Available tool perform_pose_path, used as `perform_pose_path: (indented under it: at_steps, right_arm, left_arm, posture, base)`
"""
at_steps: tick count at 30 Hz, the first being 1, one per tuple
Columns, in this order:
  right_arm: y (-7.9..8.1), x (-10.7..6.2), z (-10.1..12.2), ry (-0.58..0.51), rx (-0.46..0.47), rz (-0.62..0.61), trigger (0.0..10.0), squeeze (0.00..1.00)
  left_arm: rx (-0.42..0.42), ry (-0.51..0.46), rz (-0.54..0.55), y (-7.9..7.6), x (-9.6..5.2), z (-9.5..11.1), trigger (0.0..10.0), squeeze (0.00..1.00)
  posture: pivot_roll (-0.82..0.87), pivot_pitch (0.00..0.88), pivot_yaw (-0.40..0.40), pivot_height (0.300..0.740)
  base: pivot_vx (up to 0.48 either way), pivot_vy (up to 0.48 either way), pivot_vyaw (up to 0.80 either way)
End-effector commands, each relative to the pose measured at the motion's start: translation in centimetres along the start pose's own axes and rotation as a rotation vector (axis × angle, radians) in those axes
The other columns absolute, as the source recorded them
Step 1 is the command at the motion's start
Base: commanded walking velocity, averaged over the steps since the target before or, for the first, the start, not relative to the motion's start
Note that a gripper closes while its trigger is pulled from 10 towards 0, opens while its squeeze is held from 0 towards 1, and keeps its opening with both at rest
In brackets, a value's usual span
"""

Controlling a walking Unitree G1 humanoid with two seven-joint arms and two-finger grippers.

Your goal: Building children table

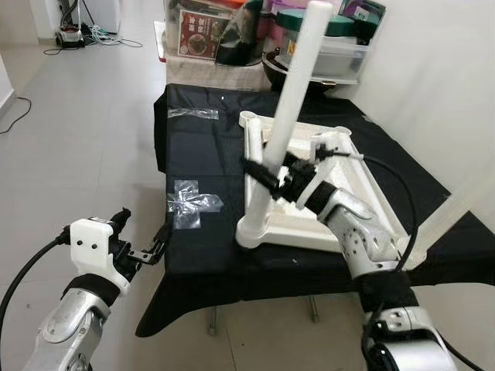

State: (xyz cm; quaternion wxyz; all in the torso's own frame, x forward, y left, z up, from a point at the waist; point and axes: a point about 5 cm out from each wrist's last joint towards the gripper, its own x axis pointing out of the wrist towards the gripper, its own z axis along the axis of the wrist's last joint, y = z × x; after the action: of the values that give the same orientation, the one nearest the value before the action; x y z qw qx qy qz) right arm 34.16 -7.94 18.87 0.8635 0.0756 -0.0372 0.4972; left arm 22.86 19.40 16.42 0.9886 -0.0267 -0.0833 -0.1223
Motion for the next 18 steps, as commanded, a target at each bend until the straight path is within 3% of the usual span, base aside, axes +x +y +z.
perform_pose_path:
  at_steps: [1, 7, 8, 9, 10, 12, 13, 14, 15, 17, 18]
  right_arm:
    - [0.3, 0.7, -0.9, 0.038, -0.002, 0.012, 0.0, 0.00]
    - [-1.2, 1.2, -1.4, 0.032, 0.036, -0.163, 0.0, 0.00]
    - [-2.0, 0.9, -1.6, 0.037, 0.041, -0.274, 0.0, 0.00]
    - [-4.5, -0.8, -2.3, 0.079, 0.065, -0.618, 0.0, 0.00]
    - [-4.5, -0.8, -2.3, 0.079, 0.065, -0.618, 0.0, 0.00]
    - [-7.1, -4.7, -3.7, 0.176, 0.075, -1.119, 0.0, 0.00]
    - [-7.6, -6.5, -4.2, 0.223, 0.062, -1.265, 0.0, 0.00]
    - [-7.6, -6.5, -4.2, 0.223, 0.062, -1.265, 0.0, 0.00]
    - [-7.7, -8.1, -4.5, 0.253, 0.021, -1.356, 0.0, 0.00]
    - [-7.7, -8.1, -4.5, 0.253, 0.021, -1.356, 0.0, 0.00]
    - [-7.5, -9.0, -4.7, 0.268, -0.024, -1.400, 0.0, 0.00]
  left_arm:
    - [-0.015, 0.018, -0.008, -0.3, -0.1, -0.4, 10.0, 0.00]
    - [-0.015, 0.020, -0.008, -0.3, -0.2, -0.4, 10.0, 0.00]
    - [-0.016, 0.021, -0.010, -0.3, -0.2, -0.4, 10.0, 0.00]
    - [-0.017, 0.021, -0.011, -0.4, -0.3, -0.4, 10.0, 0.00]
    - [-0.017, 0.021, -0.011, -0.4, -0.3, -0.4, 10.0, 0.00]
    - [-0.019, 0.021, -0.013, -0.4, -0.3, -0.4, 10.0, 0.00]
    - [-0.020, 0.021, -0.014, -0.4, -0.3, -0.4, 10.0, 0.00]
    - [-0.020, 0.021, -0.014, -0.4, -0.3, -0.4, 10.0, 0.00]
    - [-0.020, 0.020, -0.014, -0.5, -0.3, -0.4, 10.0, 0.00]
    - [-0.020, 0.020, -0.014, -0.5, -0.3, -0.4, 10.0, 0.00]
    - [-0.021, 0.020, -0.014, -0.5, -0.3, -0.4, 10.0, 0.00]
  posture:
    - [0.18, 0.000, -0.192, 0.740]
    - [0.17, 0.000, -0.186, 0.740]
    - [0.16, 0.000, -0.185, 0.740]
    - [0.16, 0.000, -0.182, 0.740]
    - [0.16, 0.000, -0.182, 0.740]
    - [0.15, 0.000, -0.182, 0.740]
    - [0.15, 0.000, -0.183, 0.740]
    - [0.15, 0.000, -0.183, 0.740]
    - [0.15, 0.000, -0.184, 0.740]
    - [0.15, 0.000, -0.184, 0.740]
    - [0.15, 0.000, -0.182, 0.740]
  base:
    - [0.000, 0.000, 0.00]
    - [0.000, 0.000, 0.00]
    - [0.000, 0.000, 0.00]
    - [0.000, 0.000, 0.00]
    - [0.000, 0.000, 0.00]
    - [0.000, 0.000, 0.00]
    - [0.000, 0.000, 0.00]
    - [0.000, 0.000, 0.00]
    - [0.000, 0.000, 0.00]
    - [0.000, 0.000, 0.00]
    - [0.000, 0.000, 0.00]
